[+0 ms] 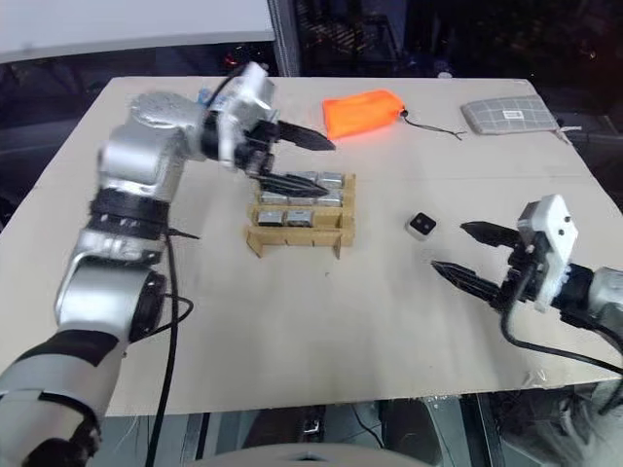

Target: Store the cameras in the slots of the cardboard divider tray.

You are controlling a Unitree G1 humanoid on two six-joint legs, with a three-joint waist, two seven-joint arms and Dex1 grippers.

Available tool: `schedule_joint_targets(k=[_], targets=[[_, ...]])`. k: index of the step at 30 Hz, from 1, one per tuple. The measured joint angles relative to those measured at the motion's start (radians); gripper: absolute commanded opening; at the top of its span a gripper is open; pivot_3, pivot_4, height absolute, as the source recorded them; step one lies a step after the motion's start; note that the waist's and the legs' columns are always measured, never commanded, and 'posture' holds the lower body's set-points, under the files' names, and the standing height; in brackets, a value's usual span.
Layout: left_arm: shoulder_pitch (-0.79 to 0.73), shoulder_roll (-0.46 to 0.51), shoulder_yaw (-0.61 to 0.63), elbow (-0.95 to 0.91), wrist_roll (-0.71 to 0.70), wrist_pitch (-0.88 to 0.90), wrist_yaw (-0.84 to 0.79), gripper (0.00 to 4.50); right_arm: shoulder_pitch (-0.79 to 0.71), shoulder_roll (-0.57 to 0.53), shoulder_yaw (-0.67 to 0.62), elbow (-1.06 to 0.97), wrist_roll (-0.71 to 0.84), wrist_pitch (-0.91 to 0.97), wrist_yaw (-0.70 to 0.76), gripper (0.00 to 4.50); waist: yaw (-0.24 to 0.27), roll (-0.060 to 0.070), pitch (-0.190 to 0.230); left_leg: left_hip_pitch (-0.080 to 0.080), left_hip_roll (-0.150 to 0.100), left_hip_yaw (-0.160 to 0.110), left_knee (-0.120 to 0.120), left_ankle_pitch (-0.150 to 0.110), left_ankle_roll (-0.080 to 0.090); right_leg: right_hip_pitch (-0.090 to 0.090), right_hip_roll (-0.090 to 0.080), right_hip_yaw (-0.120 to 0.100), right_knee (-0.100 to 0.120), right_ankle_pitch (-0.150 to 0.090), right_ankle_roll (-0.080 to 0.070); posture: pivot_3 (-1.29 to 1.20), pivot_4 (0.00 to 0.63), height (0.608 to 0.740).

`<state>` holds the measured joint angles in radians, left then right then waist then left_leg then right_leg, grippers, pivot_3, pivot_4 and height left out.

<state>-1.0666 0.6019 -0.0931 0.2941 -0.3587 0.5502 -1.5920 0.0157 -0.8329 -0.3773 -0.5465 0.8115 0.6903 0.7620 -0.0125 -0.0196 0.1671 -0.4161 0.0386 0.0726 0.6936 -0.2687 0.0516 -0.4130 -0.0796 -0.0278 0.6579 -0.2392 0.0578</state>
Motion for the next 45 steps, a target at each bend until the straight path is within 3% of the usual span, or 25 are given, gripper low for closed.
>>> schedule_joint_targets(k=[8, 16, 23, 32, 33, 35, 37, 38, 45], targets=[[0.327, 0.152, 0.150, -0.314, -0.222, 0.210, 0.045, 4.45, -0.150, 0.126, 0.220, 0.277, -0.262, -0.190, -0.018, 4.50, -0.001, 0.000, 0.001, 0.000, 0.000, 0.000, 0.003, 0.000, 0.001, 0.000, 0.000, 0.001, 0.003, 0.000, 0.000, 0.00, 0.150, 0.740], [0.610, 0.253, 0.366, -0.557, -0.397, 0.359, 0.224, 4.45, -0.414, 0.229, 0.351, 0.768, -0.447, -0.419, 0.069, 4.50, 0.003, 0.001, 0.002, 0.000, 0.000, 0.000, 0.003, 0.001, -0.001, 0.000, -0.001, 0.000, 0.003, 0.000, 0.000, 0.00, 0.150, 0.740], [0.693, 0.287, 0.440, -0.638, -0.473, 0.380, 0.337, 4.45, -0.523, 0.261, 0.371, 1.024, -0.496, -0.500, 0.177, 4.50, 0.000, 0.001, 0.003, 0.000, 0.000, 0.000, 0.003, 0.001, -0.001, 0.000, -0.001, 0.000, 0.003, 0.000, 0.000, 0.00, 0.150, 0.740], [0.726, 0.312, 0.445, -0.661, -0.544, 0.388, 0.421, 4.45, -0.583, 0.303, 0.381, 1.126, -0.551, -0.585, 0.214, 4.50, -0.002, 0.002, 0.003, 0.001, 0.000, 0.001, 0.003, 0.001, -0.002, 0.000, -0.001, 0.000, 0.003, 0.000, 0.000, 0.00, 0.150, 0.740], [0.728, 0.316, 0.445, -0.661, -0.548, 0.388, 0.426, 4.50, -0.586, 0.307, 0.379, 1.132, -0.552, -0.590, 0.213, 3.93, -0.001, 0.002, 0.003, 0.001, 0.000, 0.000, 0.003, 0.001, -0.002, 0.000, -0.001, 0.000, 0.003, 0.000, 0.000, 0.00, 0.150, 0.740], [0.729, 0.321, 0.444, -0.661, -0.549, 0.388, 0.436, 4.50, -0.588, 0.312, 0.379, 1.135, -0.552, -0.595, 0.213, 3.26, -0.001, 0.002, 0.003, 0.000, 0.000, 0.001, 0.003, 0.001, -0.002, 0.000, -0.001, 0.000, 0.003, 0.000, 0.000, 0.00, 0.150, 0.740], [0.729, 0.325, 0.438, -0.661, -0.549, 0.388, 0.442, 4.50, -0.585, 0.311, 0.378, 1.131, -0.552, -0.597, 0.216, 2.17, -0.001, 0.002, 0.003, 0.000, 0.000, 0.001, 0.003, 0.001, -0.002, 0.000, -0.001, 0.000, 0.003, 0.000, 0.000, 0.00, 0.150, 0.740], [0.729, 0.326, 0.434, -0.660, -0.550, 0.388, 0.444, 4.50, -0.581, 0.310, 0.377, 1.126, -0.552, -0.598, 0.217, 1.94, -0.001, 0.002, 0.003, 0.000, 0.000, 0.001, 0.003, 0.001, -0.002, 0.000, -0.001, 0.000, 0.003, 0.000, 0.000, 0.00, 0.150, 0.740], [0.667, 0.306, 0.352, -0.616, -0.548, 0.394, 0.477, 4.50, -0.484, 0.305, 0.360, 0.967, -0.539, -0.572, 0.193, 1.95, 0.001, 0.002, 0.003, 0.001, 0.000, 0.001, 0.002, 0.001, -0.002, 0.000, -0.001, 0.000, 0.003, 0.000, 0.000, 0.00, 0.150, 0.740]])
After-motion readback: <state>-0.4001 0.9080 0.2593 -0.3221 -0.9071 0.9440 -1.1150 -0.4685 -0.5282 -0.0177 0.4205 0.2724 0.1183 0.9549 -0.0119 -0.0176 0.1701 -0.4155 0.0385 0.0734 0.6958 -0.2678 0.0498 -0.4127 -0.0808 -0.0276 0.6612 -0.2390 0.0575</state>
